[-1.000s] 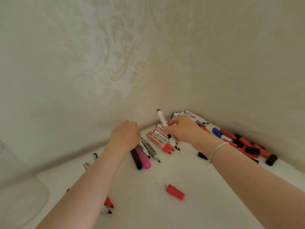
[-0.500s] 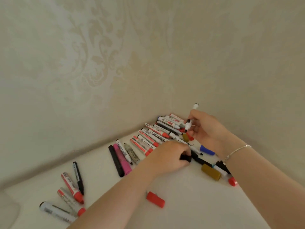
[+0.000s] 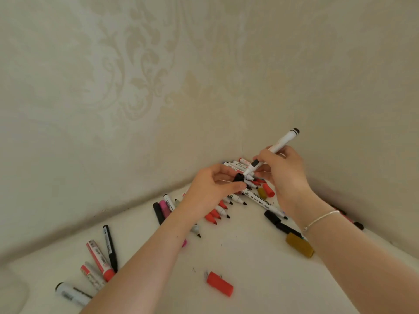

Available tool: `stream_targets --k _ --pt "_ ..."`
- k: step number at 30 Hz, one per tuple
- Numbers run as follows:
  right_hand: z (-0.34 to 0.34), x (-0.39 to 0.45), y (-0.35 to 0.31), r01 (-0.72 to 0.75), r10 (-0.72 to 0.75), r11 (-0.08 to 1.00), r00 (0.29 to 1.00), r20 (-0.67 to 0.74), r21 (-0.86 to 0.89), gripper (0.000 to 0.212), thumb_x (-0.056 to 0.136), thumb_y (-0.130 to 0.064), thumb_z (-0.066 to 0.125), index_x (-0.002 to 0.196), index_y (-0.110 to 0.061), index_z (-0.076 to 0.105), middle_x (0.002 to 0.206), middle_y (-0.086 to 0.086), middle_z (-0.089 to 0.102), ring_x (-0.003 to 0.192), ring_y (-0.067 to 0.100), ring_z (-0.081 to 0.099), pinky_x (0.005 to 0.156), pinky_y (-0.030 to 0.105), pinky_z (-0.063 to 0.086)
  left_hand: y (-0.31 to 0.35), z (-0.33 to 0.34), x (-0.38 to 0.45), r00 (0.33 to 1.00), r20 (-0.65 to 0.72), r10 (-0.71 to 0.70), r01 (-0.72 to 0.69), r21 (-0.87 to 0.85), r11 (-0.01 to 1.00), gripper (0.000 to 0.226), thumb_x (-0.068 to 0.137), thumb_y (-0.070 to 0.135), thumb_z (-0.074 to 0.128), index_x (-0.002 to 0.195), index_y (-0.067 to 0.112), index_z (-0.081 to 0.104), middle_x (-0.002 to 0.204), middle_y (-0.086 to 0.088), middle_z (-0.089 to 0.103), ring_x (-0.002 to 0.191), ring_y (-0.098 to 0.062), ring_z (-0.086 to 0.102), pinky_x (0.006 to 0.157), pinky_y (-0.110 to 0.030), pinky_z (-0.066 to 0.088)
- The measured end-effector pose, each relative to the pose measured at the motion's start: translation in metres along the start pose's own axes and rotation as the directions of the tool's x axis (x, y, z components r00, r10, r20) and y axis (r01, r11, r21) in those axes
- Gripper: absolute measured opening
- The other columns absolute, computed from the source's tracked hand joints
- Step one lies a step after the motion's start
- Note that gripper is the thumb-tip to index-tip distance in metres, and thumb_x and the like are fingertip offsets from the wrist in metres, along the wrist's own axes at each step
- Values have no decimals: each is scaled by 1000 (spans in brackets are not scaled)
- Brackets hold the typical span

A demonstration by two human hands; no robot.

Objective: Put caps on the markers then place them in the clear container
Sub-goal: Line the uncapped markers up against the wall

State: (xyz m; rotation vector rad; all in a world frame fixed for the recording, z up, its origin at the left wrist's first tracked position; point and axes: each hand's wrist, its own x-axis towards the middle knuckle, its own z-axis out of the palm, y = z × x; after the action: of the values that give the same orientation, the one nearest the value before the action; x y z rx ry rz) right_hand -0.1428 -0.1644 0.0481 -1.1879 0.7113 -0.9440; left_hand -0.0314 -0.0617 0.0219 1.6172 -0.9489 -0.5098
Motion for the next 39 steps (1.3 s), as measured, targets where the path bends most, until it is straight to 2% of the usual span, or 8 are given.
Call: stream_targets --k 11,14,17,23,29,32,36,39 --pt "13 -7 5 128 -107 984 981 160 -127 16 81 -3 65 92 -10 56 81 5 65 64 7 66 58 20 54 1 -8 -4 998 36 60 -59 -21 998 16 81 9 74 90 15 63 85 1 71 75 -8 68 69 -16 51" --pt "14 -3 3 11 32 983 973 229 -184 13 79 -6 67 91 -5 61 77 5 66 62 13 61 58 25 49 -5 -9 -8 998 52 35 -26 -159 987 5 92 10 61 93 14 58 69 7 65 61 -7 55 59 -20 44" --pt "16 -2 2 -187 184 982 937 296 -19 13 85 -15 61 79 -5 58 68 9 64 53 20 51 47 28 43 -8 -9 -10 997 75 -19 42 -316 948 6 97 7 51 95 12 55 63 6 57 52 -7 40 51 -21 34" --pt "23 -8 10 -122 113 992 967 230 25 11 91 -9 52 84 -1 56 65 13 61 39 18 48 39 26 41 -2 -6 -11 990 73 -121 141 -450 882 20 96 12 45 76 10 50 58 -1 43 45 -8 28 43 -19 31" --pt "19 -7 3 -72 89 995 959 269 -72 12 90 -5 50 79 -1 55 55 11 63 37 18 51 39 27 43 -2 -1 -13 972 170 -164 230 -525 819 22 98 14 39 82 9 53 59 -1 41 45 -8 26 44 -19 26" --pt "10 -4 -5 -12 37 990 985 171 -142 13 89 -6 54 76 -2 52 55 10 60 37 17 49 38 25 43 -5 6 -12 954 240 -178 285 -556 781 22 98 12 37 86 9 55 61 -2 45 48 -10 29 49 -22 29" --pt "-12 7 -18 36 -33 985 999 20 -168 14 88 -9 54 75 -4 52 51 10 55 38 19 46 41 27 41 -18 16 -8 948 213 -237 309 -433 847 18 98 9 41 87 7 55 64 -2 59 51 -10 44 52 -21 38" --pt "-31 13 -21 93 -114 970 990 -82 -224 19 87 -12 54 69 -8 49 53 10 49 36 17 44 40 25 39 -29 26 -6 962 181 -202 204 13 979 8 95 14 54 90 18 57 80 4 67 65 -6 56 63 -19 43"
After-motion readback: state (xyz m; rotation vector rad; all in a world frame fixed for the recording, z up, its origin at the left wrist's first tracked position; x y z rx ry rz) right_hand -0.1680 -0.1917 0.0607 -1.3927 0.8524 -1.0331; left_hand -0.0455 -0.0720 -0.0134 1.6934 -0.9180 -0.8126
